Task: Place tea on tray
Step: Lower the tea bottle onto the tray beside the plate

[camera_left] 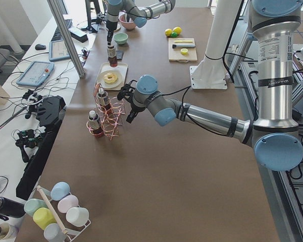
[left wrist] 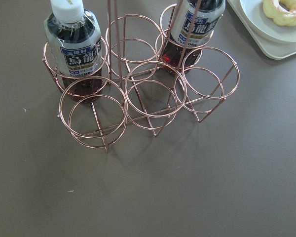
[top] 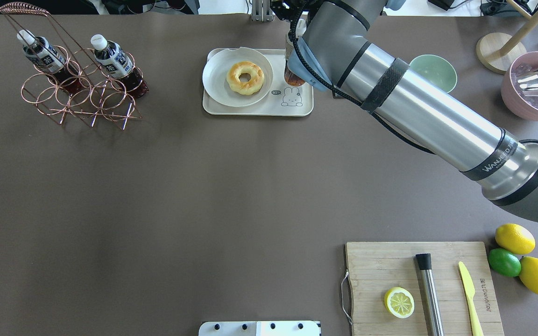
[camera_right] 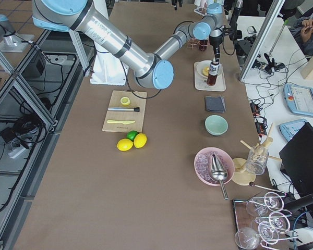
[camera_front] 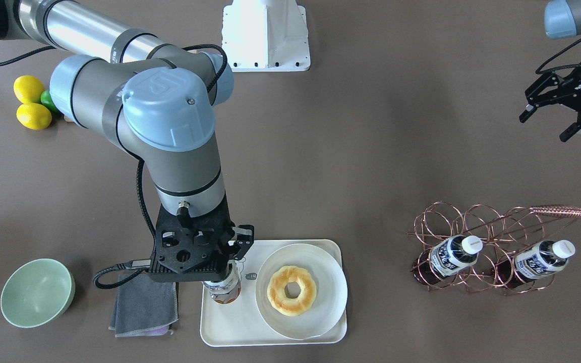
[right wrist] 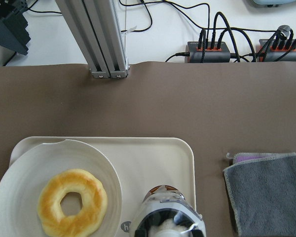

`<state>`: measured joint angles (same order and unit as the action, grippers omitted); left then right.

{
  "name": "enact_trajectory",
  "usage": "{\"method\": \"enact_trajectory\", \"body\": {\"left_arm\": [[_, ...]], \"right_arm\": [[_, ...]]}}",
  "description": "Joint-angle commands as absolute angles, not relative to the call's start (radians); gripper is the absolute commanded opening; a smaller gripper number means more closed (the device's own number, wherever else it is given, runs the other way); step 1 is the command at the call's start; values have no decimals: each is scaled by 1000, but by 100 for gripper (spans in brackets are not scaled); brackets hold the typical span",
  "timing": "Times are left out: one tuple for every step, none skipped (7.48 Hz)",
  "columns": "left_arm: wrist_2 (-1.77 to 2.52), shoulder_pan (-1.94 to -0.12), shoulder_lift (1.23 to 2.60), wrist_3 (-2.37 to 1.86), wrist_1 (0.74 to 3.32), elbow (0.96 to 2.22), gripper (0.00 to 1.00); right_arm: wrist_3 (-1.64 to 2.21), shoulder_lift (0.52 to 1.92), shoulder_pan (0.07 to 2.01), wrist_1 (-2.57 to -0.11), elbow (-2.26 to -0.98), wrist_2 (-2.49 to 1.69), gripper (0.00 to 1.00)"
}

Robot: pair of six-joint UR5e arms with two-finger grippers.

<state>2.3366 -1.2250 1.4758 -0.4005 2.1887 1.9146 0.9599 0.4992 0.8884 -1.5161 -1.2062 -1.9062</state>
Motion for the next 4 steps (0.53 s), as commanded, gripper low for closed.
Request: {"method": "enact_trajectory", "body": {"left_arm": [[2338,-1226,1480,-400,2187,1916,96],[2338,-1226,1483,-400,2187,1917,96],[2338,-1226,1488,-402,2187,1913,96],[2336,-1226,1489,-403,2187,1913,96]], "right_arm": [[957,499,891,-1474,-1155,-1908,0],[959,497,888,-1474,-1154,-1908,0],[962,491,888,-1474,-1154,-1908,0],[971,491,881,-1474,-1154,-1907,0]]}}
